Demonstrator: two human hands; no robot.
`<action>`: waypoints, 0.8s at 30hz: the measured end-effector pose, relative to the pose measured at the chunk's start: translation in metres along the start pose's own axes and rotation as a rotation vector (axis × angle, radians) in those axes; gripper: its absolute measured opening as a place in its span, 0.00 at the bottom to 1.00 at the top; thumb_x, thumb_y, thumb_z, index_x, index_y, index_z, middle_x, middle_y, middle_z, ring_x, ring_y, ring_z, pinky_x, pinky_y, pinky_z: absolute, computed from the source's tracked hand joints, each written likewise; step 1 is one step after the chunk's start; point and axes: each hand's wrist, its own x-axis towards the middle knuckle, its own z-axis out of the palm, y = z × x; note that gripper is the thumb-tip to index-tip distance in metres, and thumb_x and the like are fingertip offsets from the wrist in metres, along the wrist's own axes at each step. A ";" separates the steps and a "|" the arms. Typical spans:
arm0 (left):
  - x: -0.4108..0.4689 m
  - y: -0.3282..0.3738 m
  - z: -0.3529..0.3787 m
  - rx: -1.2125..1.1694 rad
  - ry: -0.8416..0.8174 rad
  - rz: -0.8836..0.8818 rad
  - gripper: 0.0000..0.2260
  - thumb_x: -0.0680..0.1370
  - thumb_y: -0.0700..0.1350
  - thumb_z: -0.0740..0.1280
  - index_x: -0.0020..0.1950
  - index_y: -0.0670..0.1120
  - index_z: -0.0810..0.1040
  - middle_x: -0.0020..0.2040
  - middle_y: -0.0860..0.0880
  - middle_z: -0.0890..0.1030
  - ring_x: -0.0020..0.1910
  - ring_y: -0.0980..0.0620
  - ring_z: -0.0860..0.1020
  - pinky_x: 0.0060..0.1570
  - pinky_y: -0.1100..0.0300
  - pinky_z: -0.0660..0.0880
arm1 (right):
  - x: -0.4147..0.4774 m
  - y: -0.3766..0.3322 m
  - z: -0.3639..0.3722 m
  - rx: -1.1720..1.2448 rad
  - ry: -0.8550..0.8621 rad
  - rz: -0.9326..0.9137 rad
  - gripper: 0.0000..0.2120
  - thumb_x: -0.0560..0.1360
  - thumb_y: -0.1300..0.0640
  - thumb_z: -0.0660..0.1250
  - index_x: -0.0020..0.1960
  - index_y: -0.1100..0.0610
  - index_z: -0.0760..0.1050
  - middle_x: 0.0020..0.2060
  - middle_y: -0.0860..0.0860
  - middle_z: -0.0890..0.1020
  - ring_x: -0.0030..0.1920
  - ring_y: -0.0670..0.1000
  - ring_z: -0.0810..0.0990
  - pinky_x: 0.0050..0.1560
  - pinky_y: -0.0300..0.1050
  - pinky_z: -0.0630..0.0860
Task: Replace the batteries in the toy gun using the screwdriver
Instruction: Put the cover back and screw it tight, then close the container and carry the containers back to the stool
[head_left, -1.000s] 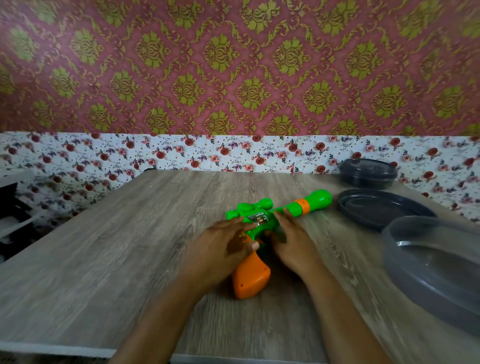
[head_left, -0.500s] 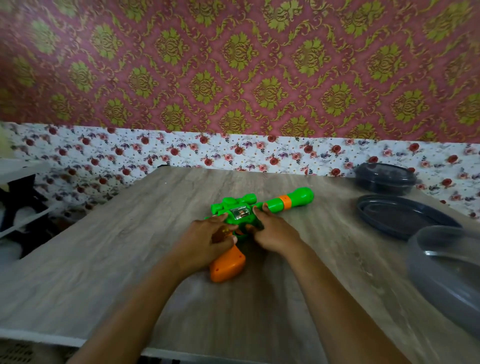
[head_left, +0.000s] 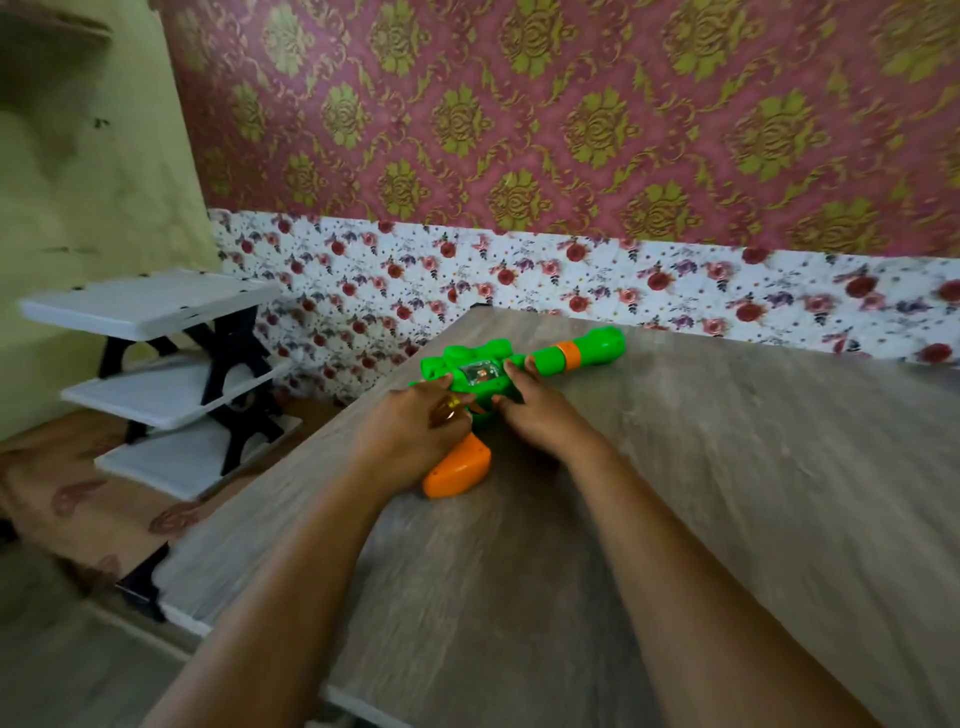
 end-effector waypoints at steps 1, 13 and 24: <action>0.001 -0.001 0.000 0.006 0.012 -0.015 0.23 0.78 0.51 0.64 0.73 0.50 0.66 0.60 0.44 0.79 0.51 0.49 0.77 0.42 0.62 0.68 | 0.005 0.001 0.002 0.010 0.003 -0.004 0.28 0.80 0.51 0.57 0.76 0.50 0.50 0.77 0.50 0.45 0.75 0.54 0.54 0.74 0.50 0.54; -0.009 0.011 -0.008 0.073 -0.008 -0.088 0.23 0.79 0.54 0.61 0.73 0.51 0.66 0.65 0.45 0.75 0.60 0.45 0.75 0.56 0.53 0.74 | -0.025 0.000 -0.010 0.024 -0.034 0.065 0.30 0.80 0.49 0.57 0.77 0.49 0.47 0.75 0.57 0.58 0.73 0.57 0.62 0.71 0.47 0.61; -0.044 0.078 -0.021 0.069 0.238 0.112 0.16 0.78 0.55 0.62 0.63 0.51 0.75 0.43 0.45 0.81 0.38 0.45 0.77 0.32 0.58 0.73 | -0.184 0.051 -0.072 -0.113 -0.071 0.099 0.26 0.76 0.51 0.62 0.73 0.55 0.63 0.70 0.54 0.69 0.69 0.52 0.68 0.63 0.38 0.65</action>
